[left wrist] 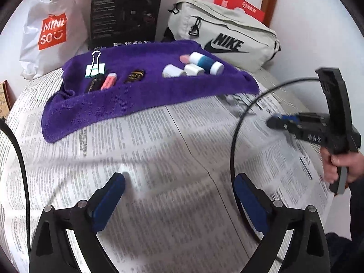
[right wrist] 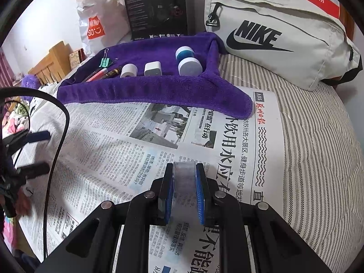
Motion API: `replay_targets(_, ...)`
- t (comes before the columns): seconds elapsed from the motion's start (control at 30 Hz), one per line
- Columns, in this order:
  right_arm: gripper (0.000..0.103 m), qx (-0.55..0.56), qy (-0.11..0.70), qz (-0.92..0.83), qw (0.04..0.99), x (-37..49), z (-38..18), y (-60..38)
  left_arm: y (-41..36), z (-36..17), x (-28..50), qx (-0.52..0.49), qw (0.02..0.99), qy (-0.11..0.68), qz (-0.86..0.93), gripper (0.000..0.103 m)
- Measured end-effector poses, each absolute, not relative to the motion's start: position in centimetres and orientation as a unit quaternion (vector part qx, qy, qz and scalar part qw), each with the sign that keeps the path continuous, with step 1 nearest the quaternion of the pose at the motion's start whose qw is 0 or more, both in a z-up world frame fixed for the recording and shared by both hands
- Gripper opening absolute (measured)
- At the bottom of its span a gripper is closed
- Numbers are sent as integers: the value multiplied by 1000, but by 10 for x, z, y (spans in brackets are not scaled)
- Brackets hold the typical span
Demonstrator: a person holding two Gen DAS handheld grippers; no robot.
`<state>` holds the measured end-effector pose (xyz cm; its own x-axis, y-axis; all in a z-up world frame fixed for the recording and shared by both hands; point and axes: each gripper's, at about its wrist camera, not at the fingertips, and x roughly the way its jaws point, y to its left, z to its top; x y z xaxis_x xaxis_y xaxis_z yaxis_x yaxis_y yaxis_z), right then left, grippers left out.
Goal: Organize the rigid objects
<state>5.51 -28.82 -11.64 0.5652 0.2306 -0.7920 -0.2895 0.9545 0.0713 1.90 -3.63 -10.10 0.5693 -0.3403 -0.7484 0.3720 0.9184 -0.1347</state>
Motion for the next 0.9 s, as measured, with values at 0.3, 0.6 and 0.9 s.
replay_targets(0.3, 18, -35, 440, 148, 885, 54, -116, -288, -24, -91, 56, -18, 891, 419, -173, 98)
replay_targets(0.6, 18, -38, 438, 149, 886, 53, -116, -288, -25, -80, 93, -28, 891, 419, -172, 98)
replay_targets(0.9, 19, -39, 437, 150, 886, 53, -116, -288, -42, -71, 101, 4, 896, 409, -176, 98)
